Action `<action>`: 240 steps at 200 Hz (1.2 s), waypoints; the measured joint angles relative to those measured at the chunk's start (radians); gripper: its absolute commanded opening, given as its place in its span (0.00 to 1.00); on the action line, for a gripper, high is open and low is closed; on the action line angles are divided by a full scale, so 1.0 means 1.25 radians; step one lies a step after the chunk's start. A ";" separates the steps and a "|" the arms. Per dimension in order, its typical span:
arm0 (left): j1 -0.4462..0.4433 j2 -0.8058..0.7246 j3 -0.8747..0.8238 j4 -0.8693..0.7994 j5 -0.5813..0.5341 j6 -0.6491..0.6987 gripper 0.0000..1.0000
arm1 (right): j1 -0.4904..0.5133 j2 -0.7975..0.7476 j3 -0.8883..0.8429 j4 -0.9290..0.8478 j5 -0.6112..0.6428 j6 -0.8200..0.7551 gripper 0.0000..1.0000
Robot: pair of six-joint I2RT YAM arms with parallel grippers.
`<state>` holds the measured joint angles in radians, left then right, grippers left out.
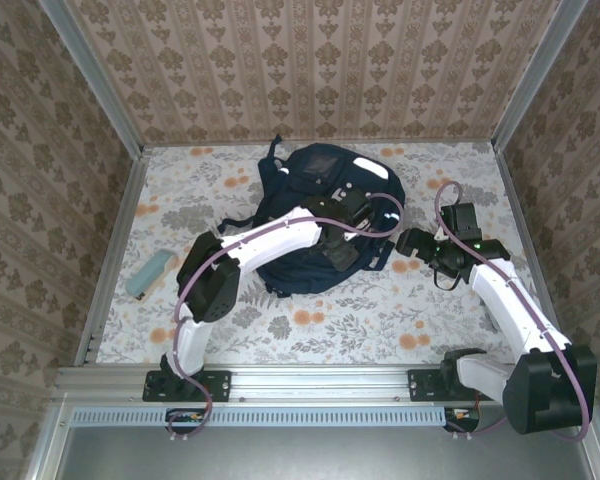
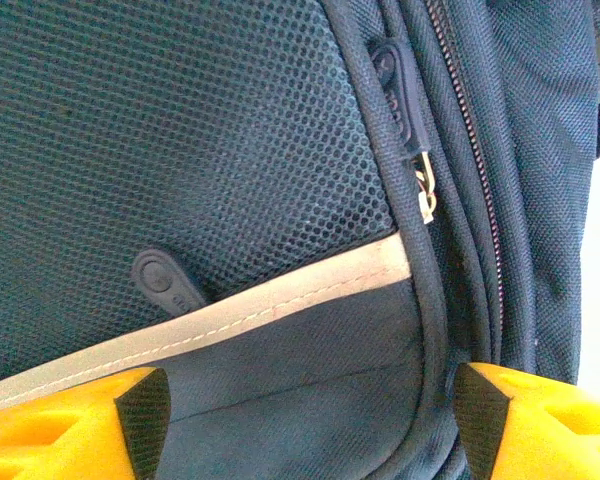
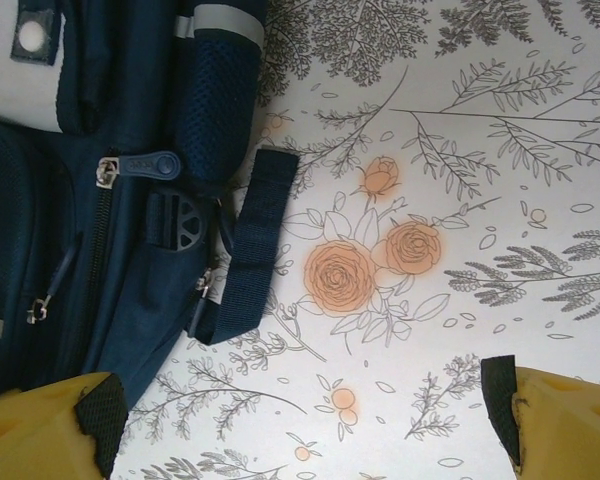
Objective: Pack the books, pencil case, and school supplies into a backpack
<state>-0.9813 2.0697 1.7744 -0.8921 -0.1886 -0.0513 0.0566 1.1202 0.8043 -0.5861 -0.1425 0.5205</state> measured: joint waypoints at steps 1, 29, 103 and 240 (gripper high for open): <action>0.000 0.000 0.000 0.000 0.000 0.000 0.77 | 0.000 0.000 0.000 0.001 -0.001 0.000 0.96; 0.000 0.021 0.000 -0.003 0.000 0.016 0.70 | 0.000 0.012 0.000 0.010 -0.013 0.003 0.94; 0.008 0.009 -0.004 0.008 0.011 0.044 0.15 | 0.028 0.155 0.070 0.059 -0.117 -0.096 0.72; 0.112 -0.216 -0.183 0.123 0.104 0.059 0.10 | 0.081 0.501 0.363 0.110 -0.342 -0.412 0.50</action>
<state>-0.8417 1.7996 1.5459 -0.7387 -0.0582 0.0219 0.1581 1.7470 1.2587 -0.4488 -0.5701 0.0059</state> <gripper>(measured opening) 0.098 0.516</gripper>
